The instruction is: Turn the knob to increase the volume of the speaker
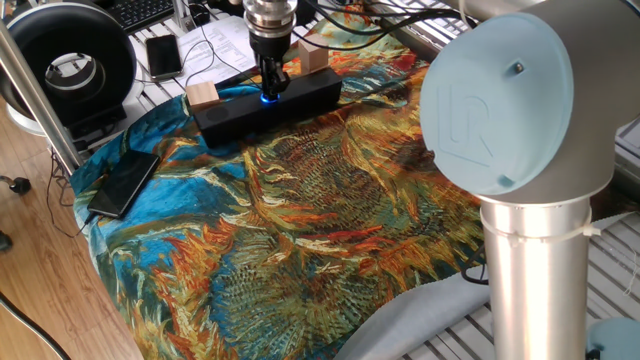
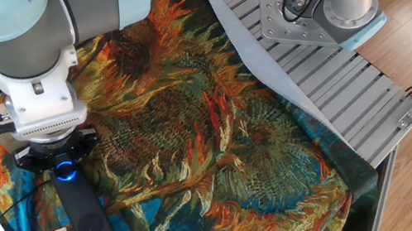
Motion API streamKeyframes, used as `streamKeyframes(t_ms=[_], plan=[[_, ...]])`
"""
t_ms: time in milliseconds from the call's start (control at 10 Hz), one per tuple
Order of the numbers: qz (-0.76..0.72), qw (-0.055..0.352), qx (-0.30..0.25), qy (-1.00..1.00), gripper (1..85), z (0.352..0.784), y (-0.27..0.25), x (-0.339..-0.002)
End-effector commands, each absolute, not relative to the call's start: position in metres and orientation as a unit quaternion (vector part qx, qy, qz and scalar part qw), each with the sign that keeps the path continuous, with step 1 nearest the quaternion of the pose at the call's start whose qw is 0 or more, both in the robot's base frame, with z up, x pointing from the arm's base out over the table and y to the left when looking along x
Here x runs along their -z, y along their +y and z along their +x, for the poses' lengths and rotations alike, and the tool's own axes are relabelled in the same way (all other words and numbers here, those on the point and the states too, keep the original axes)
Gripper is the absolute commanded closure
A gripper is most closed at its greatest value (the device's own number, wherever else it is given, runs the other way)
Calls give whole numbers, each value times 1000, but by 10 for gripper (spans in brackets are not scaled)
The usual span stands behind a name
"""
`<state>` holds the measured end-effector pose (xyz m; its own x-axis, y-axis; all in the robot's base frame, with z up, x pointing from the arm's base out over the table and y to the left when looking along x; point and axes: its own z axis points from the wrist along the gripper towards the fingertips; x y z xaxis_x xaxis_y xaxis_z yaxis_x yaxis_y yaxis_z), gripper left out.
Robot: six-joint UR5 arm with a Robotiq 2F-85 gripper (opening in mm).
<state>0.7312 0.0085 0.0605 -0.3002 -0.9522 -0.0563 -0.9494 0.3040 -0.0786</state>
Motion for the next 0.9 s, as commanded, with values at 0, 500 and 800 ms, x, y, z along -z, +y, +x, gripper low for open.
streamKeyframes(t_ms=[0,500,800], plan=[[-566,55,14,823,637,734,8,-62],[-539,59,12,840,643,734,8,-62],[-503,62,15,862,677,735,7,-65]])
